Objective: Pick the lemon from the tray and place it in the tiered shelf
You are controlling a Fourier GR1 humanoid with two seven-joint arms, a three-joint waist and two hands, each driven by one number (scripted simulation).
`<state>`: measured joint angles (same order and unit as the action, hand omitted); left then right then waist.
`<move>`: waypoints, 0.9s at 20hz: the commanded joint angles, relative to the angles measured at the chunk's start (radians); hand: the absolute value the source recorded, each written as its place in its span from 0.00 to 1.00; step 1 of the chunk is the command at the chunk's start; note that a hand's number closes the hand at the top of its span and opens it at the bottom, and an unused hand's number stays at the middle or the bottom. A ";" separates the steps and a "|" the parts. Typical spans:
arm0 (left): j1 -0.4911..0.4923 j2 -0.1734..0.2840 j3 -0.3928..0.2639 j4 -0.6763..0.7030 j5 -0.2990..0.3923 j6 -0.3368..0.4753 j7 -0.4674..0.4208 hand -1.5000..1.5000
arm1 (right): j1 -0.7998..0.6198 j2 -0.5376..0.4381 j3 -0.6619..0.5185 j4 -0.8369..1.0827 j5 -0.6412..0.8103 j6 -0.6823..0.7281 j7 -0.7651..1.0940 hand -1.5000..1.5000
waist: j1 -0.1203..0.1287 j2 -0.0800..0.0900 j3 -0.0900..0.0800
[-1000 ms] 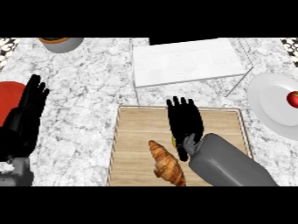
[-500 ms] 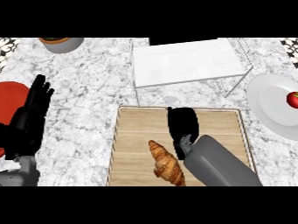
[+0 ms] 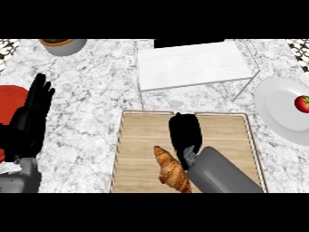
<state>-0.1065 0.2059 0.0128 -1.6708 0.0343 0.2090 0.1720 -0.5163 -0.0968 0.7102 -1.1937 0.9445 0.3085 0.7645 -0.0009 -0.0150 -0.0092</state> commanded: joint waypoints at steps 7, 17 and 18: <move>0.066 -0.025 -0.012 -0.025 0.003 -0.014 -0.035 0.50 | 0.175 0.093 0.009 -0.125 -0.020 -0.250 0.023 1.00 | 0.008 0.015 0.010; 0.039 -0.020 -0.002 -0.001 -0.022 -0.008 -0.032 0.50 | 0.124 0.096 0.037 -0.562 -0.119 -0.377 0.233 1.00 | 0.000 0.009 0.009; 0.018 -0.017 0.008 -0.018 -0.018 0.004 0.008 0.50 | 0.138 0.096 -0.011 -0.604 -0.090 -0.367 0.219 1.00 | -0.010 0.008 0.010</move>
<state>-0.0729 0.1910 0.0145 -1.6811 0.0227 0.1978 0.1578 -0.3698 -0.0068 0.7285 -1.6470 0.8559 0.0077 0.9230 -0.0025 -0.0052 -0.0010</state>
